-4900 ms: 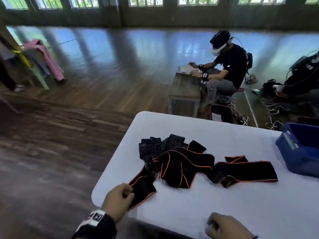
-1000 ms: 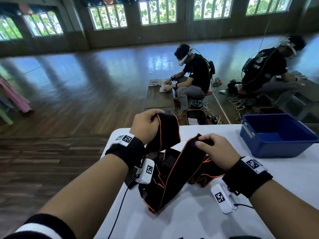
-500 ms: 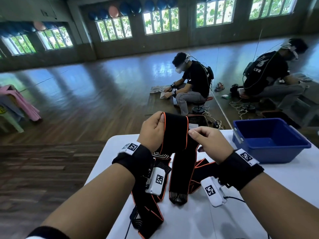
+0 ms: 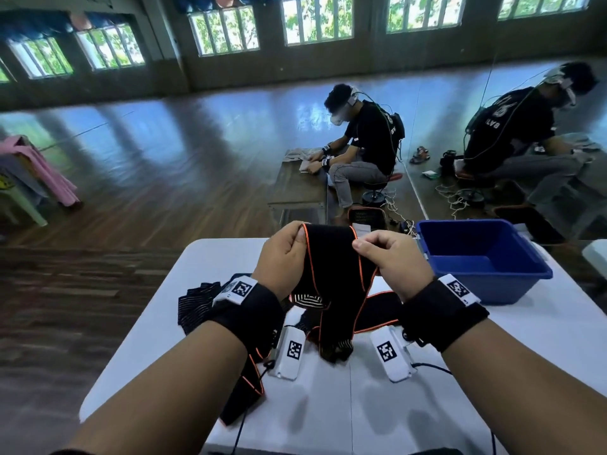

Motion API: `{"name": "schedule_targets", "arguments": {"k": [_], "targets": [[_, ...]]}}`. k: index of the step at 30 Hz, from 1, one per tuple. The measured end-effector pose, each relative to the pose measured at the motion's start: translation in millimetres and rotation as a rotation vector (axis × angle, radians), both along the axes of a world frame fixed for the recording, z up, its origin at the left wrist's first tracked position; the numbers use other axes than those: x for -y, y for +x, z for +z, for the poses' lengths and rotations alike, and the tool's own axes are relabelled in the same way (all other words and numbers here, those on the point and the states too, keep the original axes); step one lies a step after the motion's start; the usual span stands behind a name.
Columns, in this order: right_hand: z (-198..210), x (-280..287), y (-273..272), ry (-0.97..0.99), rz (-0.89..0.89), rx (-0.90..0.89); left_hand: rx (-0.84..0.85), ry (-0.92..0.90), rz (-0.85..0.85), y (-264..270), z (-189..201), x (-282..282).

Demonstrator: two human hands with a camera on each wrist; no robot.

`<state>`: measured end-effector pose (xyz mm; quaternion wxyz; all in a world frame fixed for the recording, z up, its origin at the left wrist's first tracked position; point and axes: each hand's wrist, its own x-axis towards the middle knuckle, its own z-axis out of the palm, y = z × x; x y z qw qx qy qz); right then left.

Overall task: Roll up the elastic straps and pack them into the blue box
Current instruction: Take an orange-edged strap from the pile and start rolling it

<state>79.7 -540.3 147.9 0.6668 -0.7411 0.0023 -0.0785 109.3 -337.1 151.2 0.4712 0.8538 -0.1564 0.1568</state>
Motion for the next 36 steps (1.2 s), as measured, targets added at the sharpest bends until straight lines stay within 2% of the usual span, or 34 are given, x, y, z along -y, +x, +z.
{"name": "schedule_targets", "arguments": {"k": [2, 7, 10, 15, 18, 20, 21, 23, 25, 28, 30, 32, 36], "targets": [[1.6, 4.8, 0.1, 0.007, -0.03, -0.015, -0.015, 0.028, 0.01, -5.6, -6.0, -1.4], [12.9, 8.5, 4.4, 0.096, -0.08, -0.059, 0.316, 0.342, -0.12, -15.3, -22.6, -16.6], [20.2, 1.0, 6.9, 0.134, -0.104, -0.103, 0.432, 0.488, -0.184, -20.9, -26.8, -10.9], [29.6, -11.3, 11.0, 0.125, -0.157, -0.172, 0.627, 0.367, -0.204, -4.3, -22.1, -6.0], [27.8, -13.9, 11.3, 0.116, -0.167, -0.21, 0.676, 0.331, -0.236, 3.8, -18.6, -13.5], [24.8, -16.6, 7.9, 0.114, -0.169, -0.234, 0.54, 0.259, -0.166, 3.8, -13.4, -18.6], [23.7, -18.1, 6.3, 0.109, -0.178, -0.233, 0.402, 0.206, -0.113, 3.3, -8.5, -21.1], [24.4, -19.2, 1.4, 0.086, -0.176, -0.206, 0.135, 0.019, -0.038, 9.8, -8.3, -23.9], [27.8, -19.7, -4.2, 0.044, -0.135, -0.143, -0.021, -0.148, -0.051, 19.7, -11.2, -28.7], [36.5, -19.8, -12.1, -0.031, -0.061, -0.026, -0.11, -0.211, -0.129, 29.2, -15.1, -31.7], [43.0, -22.4, -16.1, 0.007, 0.006, 0.02, -0.135, -0.216, -0.189, 29.4, -12.2, -32.2], [48.8, -28.1, -19.5, 0.012, 0.043, 0.05, -0.192, -0.302, -0.278, 26.6, -6.6, -30.9], [46.8, -43.3, -24.2, -0.062, -0.002, 0.116, -0.333, -0.439, -0.436, 17.5, 2.7, -29.3]]}}
